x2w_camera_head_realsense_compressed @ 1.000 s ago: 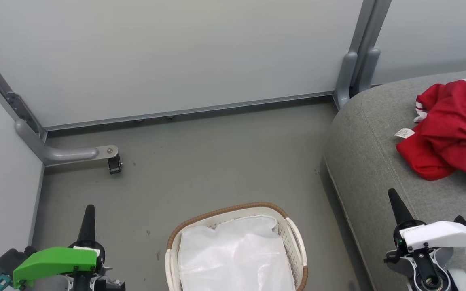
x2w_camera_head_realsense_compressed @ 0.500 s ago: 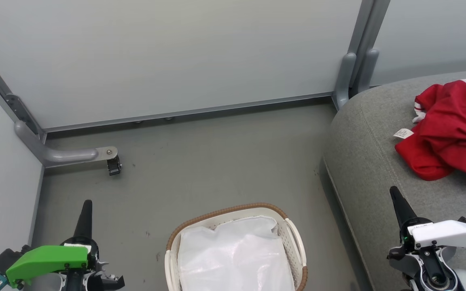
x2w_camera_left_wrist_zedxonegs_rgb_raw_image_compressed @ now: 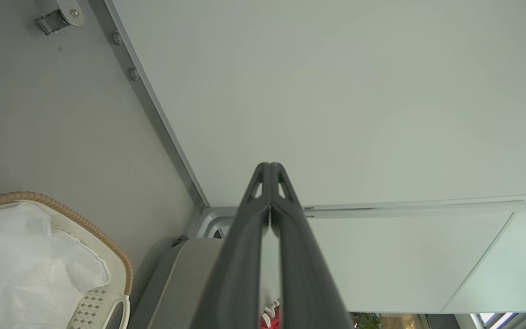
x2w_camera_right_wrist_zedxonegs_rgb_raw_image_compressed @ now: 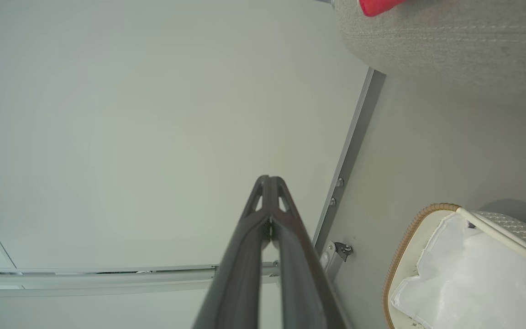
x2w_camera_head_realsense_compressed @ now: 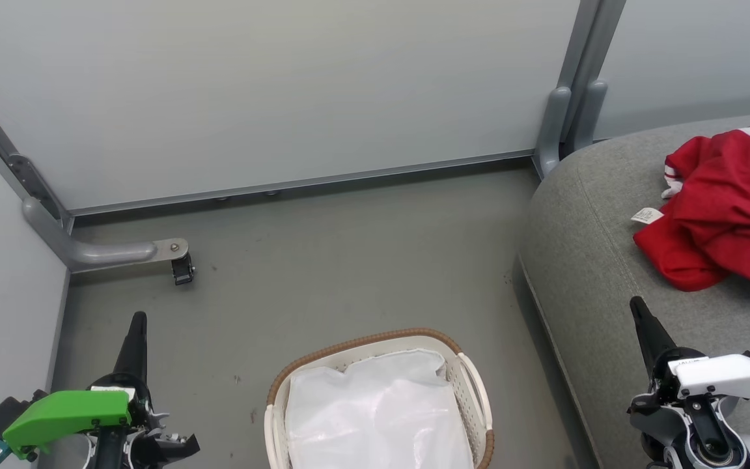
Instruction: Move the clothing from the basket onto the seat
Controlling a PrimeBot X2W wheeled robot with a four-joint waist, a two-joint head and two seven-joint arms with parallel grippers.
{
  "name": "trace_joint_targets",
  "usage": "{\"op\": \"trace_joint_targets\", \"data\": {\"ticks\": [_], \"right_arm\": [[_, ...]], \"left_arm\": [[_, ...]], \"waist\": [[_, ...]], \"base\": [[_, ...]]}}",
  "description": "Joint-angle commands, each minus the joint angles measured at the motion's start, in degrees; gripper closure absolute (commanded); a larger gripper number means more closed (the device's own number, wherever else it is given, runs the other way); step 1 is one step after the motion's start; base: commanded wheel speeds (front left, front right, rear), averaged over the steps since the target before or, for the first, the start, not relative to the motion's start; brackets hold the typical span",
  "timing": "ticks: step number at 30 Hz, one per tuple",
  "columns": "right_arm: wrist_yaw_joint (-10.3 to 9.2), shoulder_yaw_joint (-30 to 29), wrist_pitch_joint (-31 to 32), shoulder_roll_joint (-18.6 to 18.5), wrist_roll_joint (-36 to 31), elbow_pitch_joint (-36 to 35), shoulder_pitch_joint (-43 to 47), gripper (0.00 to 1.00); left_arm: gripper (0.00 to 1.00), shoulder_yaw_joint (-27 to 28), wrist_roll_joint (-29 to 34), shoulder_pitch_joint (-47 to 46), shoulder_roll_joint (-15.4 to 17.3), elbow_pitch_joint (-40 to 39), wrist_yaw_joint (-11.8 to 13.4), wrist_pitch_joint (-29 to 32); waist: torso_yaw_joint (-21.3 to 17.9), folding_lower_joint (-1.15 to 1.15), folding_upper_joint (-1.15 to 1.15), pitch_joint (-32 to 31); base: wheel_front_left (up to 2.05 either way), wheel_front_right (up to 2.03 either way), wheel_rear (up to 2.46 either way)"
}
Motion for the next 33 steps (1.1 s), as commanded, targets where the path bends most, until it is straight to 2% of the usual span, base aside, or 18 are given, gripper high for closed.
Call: {"op": "trace_joint_targets", "data": {"ticks": [1, 17, 33], "right_arm": [[-0.01, -0.3, 0.3, -0.3, 1.2, -0.5, 0.5, 1.00], [-0.01, -1.1, 2.0, -0.4, 7.1, -1.3, 0.7, 1.00], [-0.01, -1.0, 1.9, -0.4, 6.9, -1.2, 0.7, 1.00]], "left_arm": [[1.00, 0.4, -1.2, -0.9, 0.4, -0.4, -0.2, 0.3], [1.00, 1.0, -7.0, -1.3, 0.4, -1.0, -0.7, 2.0], [1.00, 1.0, -6.8, -1.2, 0.4, -0.9, -0.6, 2.0]], "waist": [[0.0, 0.00, 0.00, 0.0], [-0.2, 0.00, 0.00, -0.3], [-0.2, 0.00, 0.00, -0.3]], "base": [[0.00, 0.00, 0.00], [0.00, 0.00, 0.00], [0.00, 0.00, 0.00]]}}
